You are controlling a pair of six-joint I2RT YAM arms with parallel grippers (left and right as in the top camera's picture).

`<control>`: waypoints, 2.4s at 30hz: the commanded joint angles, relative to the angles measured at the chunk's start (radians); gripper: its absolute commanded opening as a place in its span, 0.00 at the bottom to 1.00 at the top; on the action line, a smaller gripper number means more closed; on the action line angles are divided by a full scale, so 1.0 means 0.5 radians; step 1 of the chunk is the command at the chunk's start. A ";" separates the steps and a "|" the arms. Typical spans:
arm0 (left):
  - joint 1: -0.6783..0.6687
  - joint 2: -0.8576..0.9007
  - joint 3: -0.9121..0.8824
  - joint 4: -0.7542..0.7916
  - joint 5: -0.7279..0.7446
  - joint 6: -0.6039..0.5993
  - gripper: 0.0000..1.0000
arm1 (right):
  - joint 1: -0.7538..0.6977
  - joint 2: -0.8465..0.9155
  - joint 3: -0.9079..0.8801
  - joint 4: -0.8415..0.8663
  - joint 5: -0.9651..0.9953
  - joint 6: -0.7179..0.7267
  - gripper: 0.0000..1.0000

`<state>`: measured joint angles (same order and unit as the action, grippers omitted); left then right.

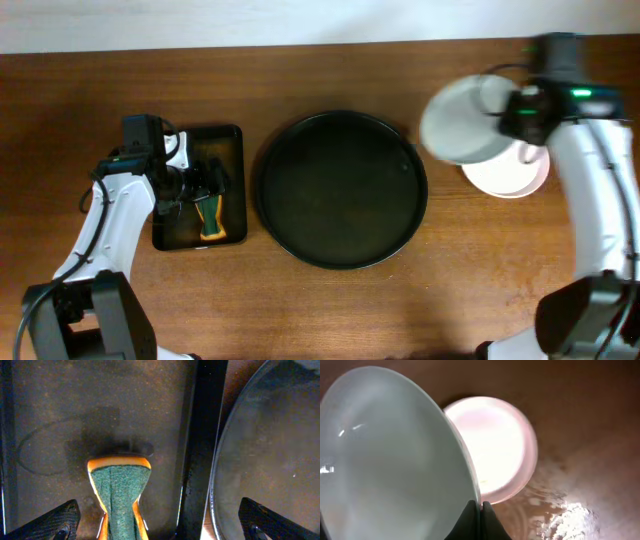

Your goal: Clean dirty plates on tray and stack at the side

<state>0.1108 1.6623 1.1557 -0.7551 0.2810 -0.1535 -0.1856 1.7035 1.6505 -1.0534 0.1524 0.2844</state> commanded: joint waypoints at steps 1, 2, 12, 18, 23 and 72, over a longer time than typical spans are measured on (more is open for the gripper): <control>0.007 -0.034 0.027 -0.001 0.023 0.012 0.99 | -0.412 0.082 -0.089 0.050 -0.487 0.007 0.04; 0.007 -0.034 0.027 -0.001 0.023 0.012 0.99 | -0.481 0.108 -0.116 0.077 -0.499 0.007 0.04; 0.007 -0.034 0.027 -0.001 0.024 0.012 0.99 | -0.558 0.241 -0.404 0.415 -0.620 -0.057 0.87; 0.007 -0.034 0.027 -0.001 0.024 0.012 0.99 | -0.110 0.241 -0.194 0.014 -1.078 -0.655 0.92; 0.007 -0.034 0.027 -0.001 0.023 0.012 0.99 | 0.460 0.242 -0.195 -0.011 -1.075 -0.659 0.99; 0.007 -0.034 0.028 -0.001 0.023 0.012 0.99 | 0.348 -3.400 -3.290 2.341 -0.501 -0.639 0.99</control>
<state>0.1108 1.6604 1.1576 -0.7551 0.2817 -0.1535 -0.0071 0.0139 0.0113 0.1585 -0.0864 -0.0578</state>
